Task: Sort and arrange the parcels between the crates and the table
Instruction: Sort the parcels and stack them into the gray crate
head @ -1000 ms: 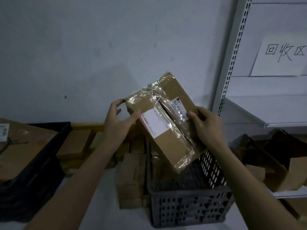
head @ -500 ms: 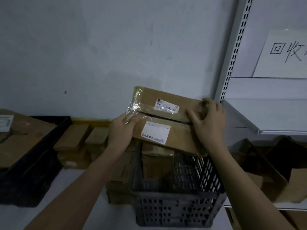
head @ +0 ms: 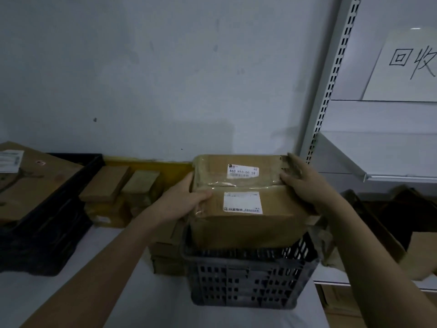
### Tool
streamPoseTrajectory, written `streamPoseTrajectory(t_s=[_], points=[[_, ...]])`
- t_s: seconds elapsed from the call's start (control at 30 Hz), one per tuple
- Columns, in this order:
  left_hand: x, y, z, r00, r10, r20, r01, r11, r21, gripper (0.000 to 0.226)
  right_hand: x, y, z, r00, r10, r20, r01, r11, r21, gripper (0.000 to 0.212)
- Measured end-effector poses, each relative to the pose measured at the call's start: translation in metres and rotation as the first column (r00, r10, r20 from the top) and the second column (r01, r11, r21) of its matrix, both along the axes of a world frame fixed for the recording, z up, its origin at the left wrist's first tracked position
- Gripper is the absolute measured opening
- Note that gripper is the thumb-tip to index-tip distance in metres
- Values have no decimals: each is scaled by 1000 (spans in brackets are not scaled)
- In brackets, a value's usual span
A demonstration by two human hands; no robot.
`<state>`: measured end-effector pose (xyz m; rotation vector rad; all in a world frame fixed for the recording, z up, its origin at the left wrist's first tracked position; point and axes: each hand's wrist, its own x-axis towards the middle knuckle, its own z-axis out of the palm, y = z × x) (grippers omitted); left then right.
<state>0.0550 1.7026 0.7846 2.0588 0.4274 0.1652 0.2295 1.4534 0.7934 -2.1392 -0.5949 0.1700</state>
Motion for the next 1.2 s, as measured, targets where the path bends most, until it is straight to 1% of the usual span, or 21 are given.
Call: streamPoseTrajectory(t_s=[0.1, 0.17, 0.2, 0.27, 0.3, 0.4, 0.53, 0.57, 0.67, 0.73, 0.8, 0.87, 0.9, 0.97, 1.03, 1.1, 1.17, 1.2], points=[[0, 5, -18, 997, -7, -83, 11, 999, 45, 72, -2, 5, -23, 998, -25, -57, 20, 996, -82, 65], [2, 6, -41, 992, 31, -121, -15, 991, 131, 77, -7, 7, -43, 996, -40, -81, 31, 993, -112, 67], [3, 6, -55, 987, 60, -148, -30, 980, 197, 75, -9, 9, -55, 994, -46, -100, 33, 991, -127, 67], [6, 3, -80, 975, 118, -189, -39, 926, 375, 73, -14, 12, -75, 989, -66, -134, 46, 988, -147, 66], [7, 1, -92, 968, 134, -213, -33, 906, 421, 74, -17, 14, -84, 987, -77, -144, 55, 987, -154, 64], [7, -6, -114, 958, 99, -269, 32, 895, 444, 70, -21, 22, -101, 984, -88, -156, 60, 983, -174, 63], [10, 0, -128, 958, 69, -279, 63, 898, 436, 63, -23, 26, -123, 970, -97, -222, 57, 982, -179, 65], [10, 0, -133, 958, 65, -281, 76, 884, 461, 62, -23, 26, -130, 966, -97, -241, 52, 981, -185, 65], [11, -3, -142, 941, 68, -332, 144, 807, 572, 61, -20, 28, -141, 957, -63, -285, -8, 971, -240, 67], [13, -3, -141, 908, 61, -415, 226, 762, 607, 61, -14, 29, -144, 934, -33, -354, -82, 948, -306, 73], [13, -7, -132, 889, 67, -454, 265, 733, 626, 57, -12, 29, -145, 902, -7, -431, -188, 894, -407, 86], [13, -10, -128, 896, 70, -438, 272, 693, 667, 48, -8, 29, -148, 884, 19, -467, -288, 810, -511, 99], [13, -10, -130, 905, 72, -419, 257, 692, 674, 47, -5, 30, -151, 882, 30, -470, -314, 782, -539, 104], [13, -7, -136, 936, 75, -344, 174, 751, 637, 49, -1, 31, -155, 888, 46, -458, -328, 760, -560, 107], [13, -2, -146, 968, 90, -234, 56, 833, 550, 59, 1, 30, -159, 893, 67, -445, -337, 755, -563, 105], [13, 0, -152, 978, 125, -167, -35, 888, 458, 73, 6, 28, -166, 892, 80, -444, -340, 767, -544, 105], [14, 2, -155, 970, 172, -172, -93, 915, 392, 82, 10, 26, -172, 891, 92, -445, -340, 783, -520, 107], [14, 2, -155, 964, 186, -190, -101, 917, 386, 84, 10, 26, -173, 891, 91, -445, -339, 784, -520, 107]])
